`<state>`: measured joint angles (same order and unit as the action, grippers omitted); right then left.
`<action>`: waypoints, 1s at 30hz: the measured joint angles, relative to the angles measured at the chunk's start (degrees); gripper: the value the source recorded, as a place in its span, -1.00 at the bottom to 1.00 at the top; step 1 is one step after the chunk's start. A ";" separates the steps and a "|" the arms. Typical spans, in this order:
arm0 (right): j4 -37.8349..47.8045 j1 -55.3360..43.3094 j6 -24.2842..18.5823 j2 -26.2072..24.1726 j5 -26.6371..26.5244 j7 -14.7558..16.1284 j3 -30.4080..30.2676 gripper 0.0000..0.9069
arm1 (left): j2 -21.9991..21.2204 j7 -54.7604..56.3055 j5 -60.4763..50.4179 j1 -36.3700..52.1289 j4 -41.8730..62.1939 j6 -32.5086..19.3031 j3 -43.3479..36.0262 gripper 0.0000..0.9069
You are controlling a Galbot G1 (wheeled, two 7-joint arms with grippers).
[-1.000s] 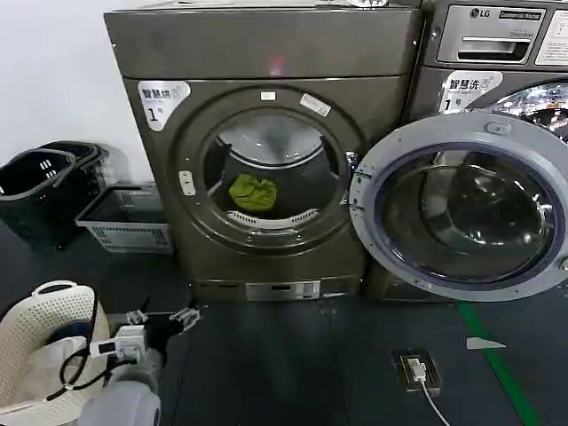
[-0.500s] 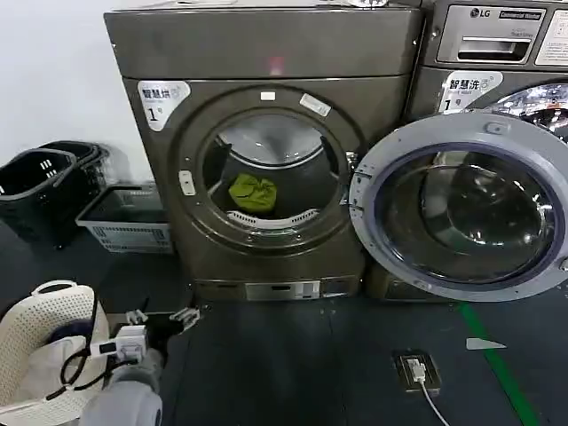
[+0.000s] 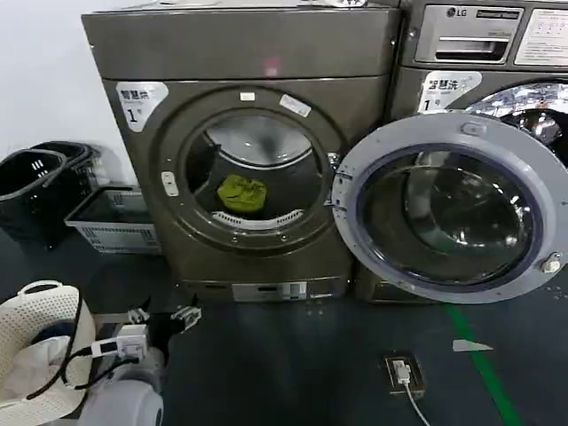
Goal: Grasp the clothes from the dryer.
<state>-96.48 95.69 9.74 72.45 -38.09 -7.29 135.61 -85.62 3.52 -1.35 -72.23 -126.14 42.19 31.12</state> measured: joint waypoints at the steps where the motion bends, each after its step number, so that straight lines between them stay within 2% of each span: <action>1: 0.02 0.00 -0.03 -0.03 -0.05 -0.02 0.02 1.00 | -0.04 -0.03 0.01 0.03 0.00 0.00 -0.07 1.00; 30: 1.28 0.25 -0.91 -0.48 -0.46 -0.83 0.91 1.00 | -0.42 -1.99 -1.49 -0.50 -0.03 0.00 -1.36 1.00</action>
<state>-95.20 95.94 8.83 71.97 -38.55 -8.12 136.52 -86.04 1.53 -2.84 -72.73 -126.17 42.19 29.76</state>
